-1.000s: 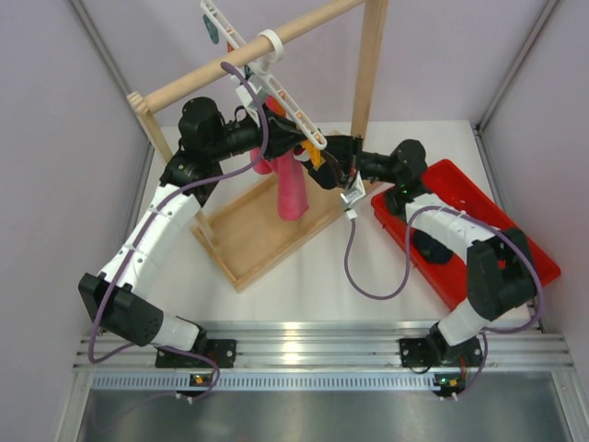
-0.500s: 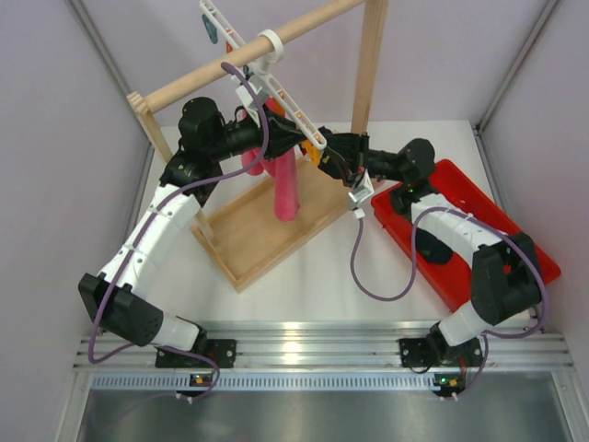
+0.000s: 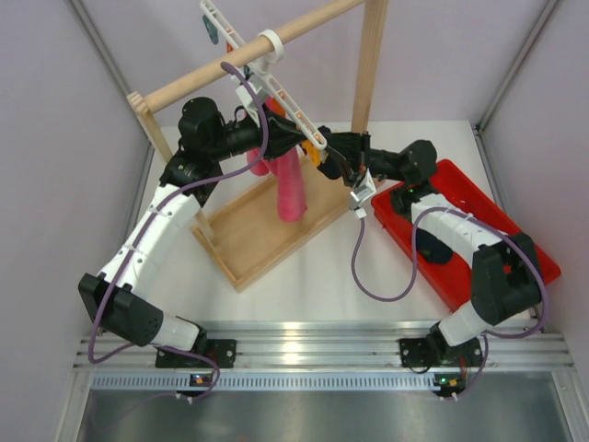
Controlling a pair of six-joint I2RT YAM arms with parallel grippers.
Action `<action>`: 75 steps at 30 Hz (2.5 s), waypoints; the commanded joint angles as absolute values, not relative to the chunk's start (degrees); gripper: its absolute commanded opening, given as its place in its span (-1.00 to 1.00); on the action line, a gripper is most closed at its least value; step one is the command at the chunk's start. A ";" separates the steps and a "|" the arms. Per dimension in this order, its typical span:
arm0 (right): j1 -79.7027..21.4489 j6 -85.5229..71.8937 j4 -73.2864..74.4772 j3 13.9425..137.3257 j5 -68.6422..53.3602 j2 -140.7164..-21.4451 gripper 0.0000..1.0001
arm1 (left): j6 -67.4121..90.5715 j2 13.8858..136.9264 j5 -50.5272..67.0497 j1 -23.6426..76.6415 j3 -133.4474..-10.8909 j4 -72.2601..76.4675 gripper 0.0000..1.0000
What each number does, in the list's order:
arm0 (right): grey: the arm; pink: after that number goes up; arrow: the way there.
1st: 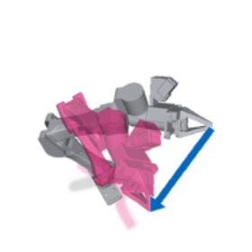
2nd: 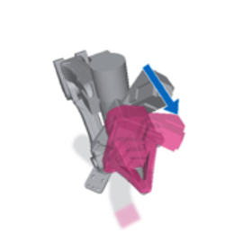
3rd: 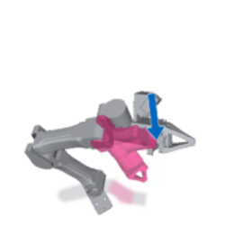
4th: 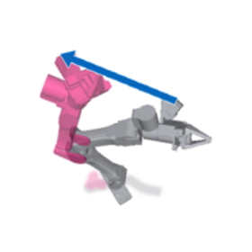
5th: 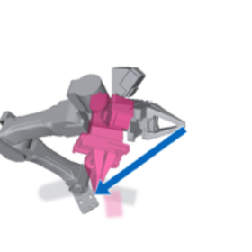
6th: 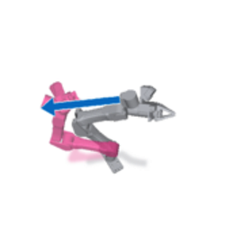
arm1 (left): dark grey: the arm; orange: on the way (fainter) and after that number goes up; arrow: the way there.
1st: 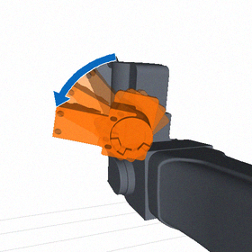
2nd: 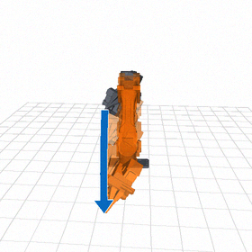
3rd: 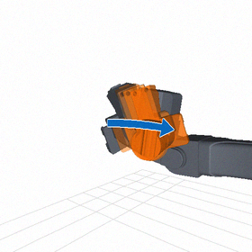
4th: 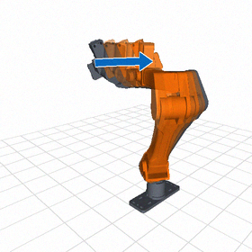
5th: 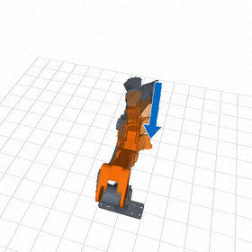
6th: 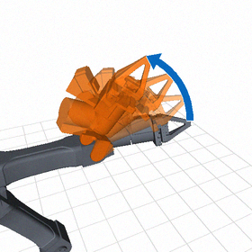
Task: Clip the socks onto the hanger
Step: Clamp the sock onto the hanger, then open the clamp at the hanger.
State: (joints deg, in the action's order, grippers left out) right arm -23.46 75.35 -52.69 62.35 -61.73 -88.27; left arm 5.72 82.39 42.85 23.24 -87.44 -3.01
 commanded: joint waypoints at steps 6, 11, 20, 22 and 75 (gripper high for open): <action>-23.64 72.16 -57.39 65.22 -63.90 -87.80 -1.00 | 7.73 84.29 47.99 24.79 -85.78 -15.56 -0.51; -23.64 72.51 -56.95 65.04 -64.16 -87.72 -1.00 | 8.26 83.94 47.64 24.70 -86.22 -15.29 -0.21; -23.73 74.09 -55.28 65.30 -64.51 -87.45 -1.00 | 9.58 82.00 46.23 24.70 -85.61 -13.54 0.06; -23.64 74.27 -55.02 65.22 -64.51 -87.19 -1.00 | 10.46 81.30 45.79 24.70 -85.17 -12.84 0.20; -21.09 40.19 9.31 76.37 -45.00 -70.40 -0.01 | 11.35 64.86 18.03 24.17 -74.61 -2.20 0.43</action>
State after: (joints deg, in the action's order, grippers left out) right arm -21.34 51.57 3.03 73.63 -45.63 -70.65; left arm 12.27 66.74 23.46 23.88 -74.37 -9.56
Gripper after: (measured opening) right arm 0.500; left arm 0.727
